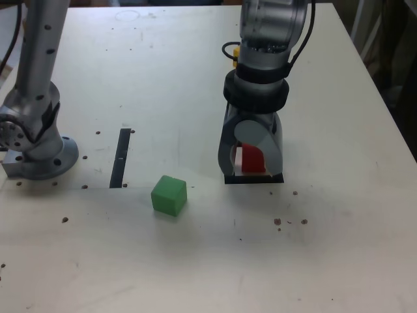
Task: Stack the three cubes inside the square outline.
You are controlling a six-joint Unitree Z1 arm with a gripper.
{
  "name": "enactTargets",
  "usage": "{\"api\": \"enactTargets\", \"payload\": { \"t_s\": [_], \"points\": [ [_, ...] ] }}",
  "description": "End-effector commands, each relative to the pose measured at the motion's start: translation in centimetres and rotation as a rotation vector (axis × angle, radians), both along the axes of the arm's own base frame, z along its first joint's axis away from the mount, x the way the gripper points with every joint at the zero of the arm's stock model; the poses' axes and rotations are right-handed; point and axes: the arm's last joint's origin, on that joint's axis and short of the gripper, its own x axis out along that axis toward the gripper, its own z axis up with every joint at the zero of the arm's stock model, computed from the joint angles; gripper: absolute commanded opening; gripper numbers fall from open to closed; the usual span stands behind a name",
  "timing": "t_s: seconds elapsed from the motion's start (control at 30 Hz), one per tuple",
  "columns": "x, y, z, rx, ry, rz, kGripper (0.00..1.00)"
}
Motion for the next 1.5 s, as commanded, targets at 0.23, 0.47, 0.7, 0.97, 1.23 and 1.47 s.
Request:
{"api": "enactTargets", "payload": {
  "t_s": [0.23, 0.47, 0.7, 0.97, 1.23, 1.47],
  "points": [
    [-1.9, 2.0, 4.5, 0.056, -0.002, 0.038, 1.0],
    [-3.7, 6.4, 8.3, 0.118, -0.012, 0.055, 0.99],
    [-4.3, 11.7, 11.1, 0.2, -0.073, -0.027, 1.0],
    [-4.4, 17.2, 13.1, 0.32, -0.061, -0.157, 1.0],
    [-4.1, 23.0, 11.5, 0.29, 0.012, -0.267, 0.99],
    [-2.4, 27.8, 8.5, 0.247, 0.061, -0.33, 0.99]
  ]
}}
